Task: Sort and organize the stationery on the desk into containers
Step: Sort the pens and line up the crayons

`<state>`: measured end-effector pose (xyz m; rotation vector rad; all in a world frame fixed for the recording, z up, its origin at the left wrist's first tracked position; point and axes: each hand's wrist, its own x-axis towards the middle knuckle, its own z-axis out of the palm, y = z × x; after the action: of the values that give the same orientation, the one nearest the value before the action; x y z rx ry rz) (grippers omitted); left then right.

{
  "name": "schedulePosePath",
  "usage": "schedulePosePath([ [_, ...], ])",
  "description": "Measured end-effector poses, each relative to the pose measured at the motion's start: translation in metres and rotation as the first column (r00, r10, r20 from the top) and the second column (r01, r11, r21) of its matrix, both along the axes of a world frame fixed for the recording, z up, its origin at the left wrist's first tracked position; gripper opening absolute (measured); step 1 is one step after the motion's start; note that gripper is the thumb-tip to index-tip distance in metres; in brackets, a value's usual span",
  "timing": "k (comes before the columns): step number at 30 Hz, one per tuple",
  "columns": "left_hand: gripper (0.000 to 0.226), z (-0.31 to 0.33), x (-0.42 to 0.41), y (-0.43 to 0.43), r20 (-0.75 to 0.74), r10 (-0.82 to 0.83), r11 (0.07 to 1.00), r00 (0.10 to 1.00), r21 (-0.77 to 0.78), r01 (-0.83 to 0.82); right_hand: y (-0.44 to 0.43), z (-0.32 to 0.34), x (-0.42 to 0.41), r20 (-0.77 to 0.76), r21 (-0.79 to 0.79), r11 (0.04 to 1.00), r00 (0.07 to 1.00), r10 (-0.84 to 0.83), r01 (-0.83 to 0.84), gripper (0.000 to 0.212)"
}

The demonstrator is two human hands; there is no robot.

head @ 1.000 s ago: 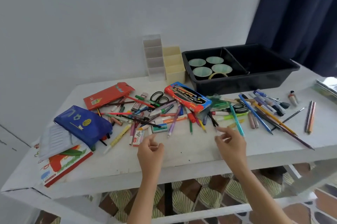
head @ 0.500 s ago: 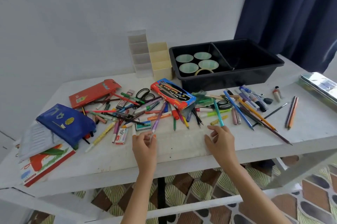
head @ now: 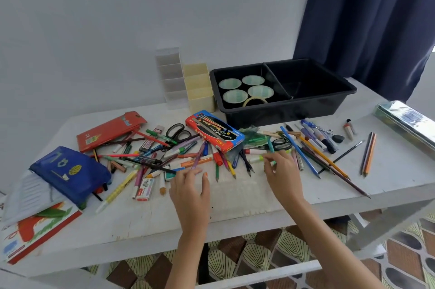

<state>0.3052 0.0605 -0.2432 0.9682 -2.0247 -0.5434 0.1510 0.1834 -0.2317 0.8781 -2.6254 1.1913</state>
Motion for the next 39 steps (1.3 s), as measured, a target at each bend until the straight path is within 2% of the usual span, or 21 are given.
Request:
schedulePosePath([
  [4, 0.024, -0.006, -0.003, 0.001, 0.155, -0.266, 0.962, 0.951, -0.014, 0.272, -0.022, 0.011, -0.02, -0.077, 0.191, 0.98, 0.994, 0.078, -0.062, 0.027],
  [6, 0.029, -0.011, -0.005, 0.002, 0.2, -0.324, 0.944, 0.925, -0.004, 0.331, -0.032, 0.013, -0.028, -0.08, 0.308, 0.949, 0.992, 0.098, -0.069, 0.029],
  [9, 0.021, -0.014, -0.008, 0.002, 0.191, -0.302, 0.952, 0.934, 0.013, 0.306, -0.041, 0.012, -0.035, -0.083, 0.444, 0.894, 0.992, 0.098, -0.052, 0.027],
  [12, 0.014, -0.015, -0.008, -0.001, 0.187, -0.253, 0.967, 0.949, 0.024, 0.253, -0.045, 0.008, -0.037, -0.092, 0.482, 0.876, 0.994, 0.066, -0.014, 0.023],
  [17, 0.011, -0.018, -0.008, -0.005, 0.191, -0.228, 0.973, 0.955, 0.016, 0.23, -0.053, 0.014, -0.041, -0.023, 0.545, 0.839, 1.0, 0.01, 0.004, 0.02],
  [22, 0.011, -0.02, -0.007, -0.004, 0.182, -0.216, 0.976, 0.959, 0.013, 0.217, -0.05, 0.016, -0.051, -0.004, 0.596, 0.789, 0.982, 0.191, -0.151, 0.019],
  [26, 0.011, -0.02, -0.006, -0.004, 0.189, -0.214, 0.977, 0.958, 0.021, 0.214, -0.045, 0.013, -0.052, -0.002, 0.605, 0.775, 0.973, 0.233, -0.184, 0.024],
  [29, 0.01, -0.02, -0.004, -0.003, 0.197, -0.207, 0.978, 0.958, 0.025, 0.207, -0.043, 0.014, -0.048, -0.035, 0.564, 0.806, 0.971, 0.237, -0.177, 0.022],
  [33, 0.011, -0.018, 0.003, -0.004, 0.193, -0.185, 0.983, 0.964, 0.039, 0.181, -0.035, 0.02, -0.036, -0.026, 0.334, 0.926, 0.98, 0.197, -0.177, 0.015],
  [36, 0.011, -0.019, 0.006, -0.005, 0.201, -0.177, 0.984, 0.963, 0.044, 0.172, -0.025, 0.029, -0.013, 0.089, 0.128, 0.971, 0.977, 0.193, -0.204, 0.013],
  [39, 0.01, -0.019, 0.007, -0.005, 0.203, -0.173, 0.985, 0.964, 0.047, 0.167, -0.011, 0.025, 0.013, 0.226, 0.001, 0.971, 0.946, 0.231, -0.237, 0.011],
])
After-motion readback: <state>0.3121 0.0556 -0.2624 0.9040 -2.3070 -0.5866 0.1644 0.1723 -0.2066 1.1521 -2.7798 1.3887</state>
